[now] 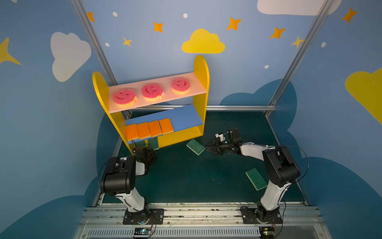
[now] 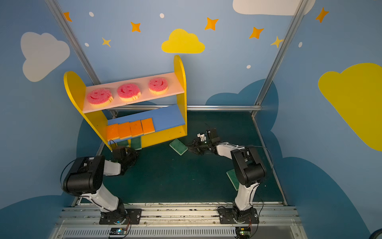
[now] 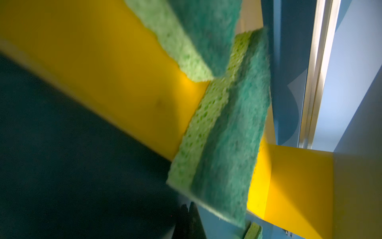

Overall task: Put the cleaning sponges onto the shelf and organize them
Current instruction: 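Open the left gripper, withdraw it, and move the right gripper back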

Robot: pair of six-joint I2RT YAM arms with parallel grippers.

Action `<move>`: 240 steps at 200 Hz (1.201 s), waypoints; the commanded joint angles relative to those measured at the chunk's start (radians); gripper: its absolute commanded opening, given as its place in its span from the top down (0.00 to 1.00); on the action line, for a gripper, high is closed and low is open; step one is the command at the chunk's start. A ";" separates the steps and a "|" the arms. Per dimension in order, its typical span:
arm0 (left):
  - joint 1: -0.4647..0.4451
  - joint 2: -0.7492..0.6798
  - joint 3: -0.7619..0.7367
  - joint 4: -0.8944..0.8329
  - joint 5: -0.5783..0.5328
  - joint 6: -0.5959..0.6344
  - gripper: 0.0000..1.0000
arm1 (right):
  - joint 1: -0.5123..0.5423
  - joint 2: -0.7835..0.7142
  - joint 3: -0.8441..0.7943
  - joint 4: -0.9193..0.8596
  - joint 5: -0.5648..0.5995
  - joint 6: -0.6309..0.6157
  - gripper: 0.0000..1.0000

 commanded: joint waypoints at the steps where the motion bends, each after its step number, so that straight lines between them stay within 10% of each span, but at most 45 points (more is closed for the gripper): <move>1: 0.000 0.034 0.023 0.042 -0.033 -0.003 0.97 | -0.007 0.023 0.006 -0.006 -0.016 -0.025 0.55; 86: -0.001 0.082 0.020 0.155 -0.012 -0.037 0.97 | -0.006 0.044 0.043 -0.104 -0.015 -0.107 0.51; 137: -0.025 -0.034 -0.040 0.140 0.029 -0.041 0.52 | -0.010 0.095 0.139 -0.315 0.079 -0.285 0.49; 240: -0.134 -0.630 -0.163 -0.411 0.037 0.145 0.28 | 0.000 0.313 0.480 -0.578 0.199 -0.486 0.47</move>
